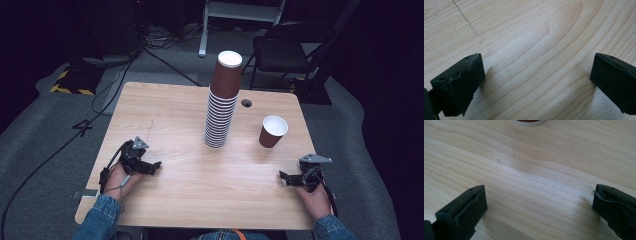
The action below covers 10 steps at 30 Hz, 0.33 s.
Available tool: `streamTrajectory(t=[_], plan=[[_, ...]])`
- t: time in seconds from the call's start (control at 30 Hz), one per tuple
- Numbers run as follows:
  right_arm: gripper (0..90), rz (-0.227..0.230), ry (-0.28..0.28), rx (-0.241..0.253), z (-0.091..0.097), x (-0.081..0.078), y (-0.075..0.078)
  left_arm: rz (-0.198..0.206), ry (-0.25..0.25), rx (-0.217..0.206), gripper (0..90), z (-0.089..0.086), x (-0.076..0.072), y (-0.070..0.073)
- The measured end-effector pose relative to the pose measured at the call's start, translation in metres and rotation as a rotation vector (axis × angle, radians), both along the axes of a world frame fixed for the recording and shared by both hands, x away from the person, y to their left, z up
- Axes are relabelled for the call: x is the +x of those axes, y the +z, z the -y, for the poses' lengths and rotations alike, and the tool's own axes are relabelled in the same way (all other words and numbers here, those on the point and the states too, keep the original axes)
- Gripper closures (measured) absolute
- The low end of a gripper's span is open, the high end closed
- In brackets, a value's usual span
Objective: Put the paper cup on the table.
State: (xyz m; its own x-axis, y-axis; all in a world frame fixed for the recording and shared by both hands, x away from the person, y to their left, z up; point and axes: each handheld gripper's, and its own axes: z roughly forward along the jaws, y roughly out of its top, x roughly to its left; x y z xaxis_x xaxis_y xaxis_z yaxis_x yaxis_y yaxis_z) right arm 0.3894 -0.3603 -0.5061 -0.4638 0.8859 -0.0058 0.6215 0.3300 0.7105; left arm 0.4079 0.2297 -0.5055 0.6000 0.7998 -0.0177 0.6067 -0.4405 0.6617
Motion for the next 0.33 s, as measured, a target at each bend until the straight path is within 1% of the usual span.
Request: streamTrajectory(t=[0.33], plan=[[0.0, 0.001, -0.004, 0.001, -0.0003, -0.0002, 0.0000, -0.002, 0.001, -0.004, 0.0, -0.0001, 0.0000, 0.0000]])
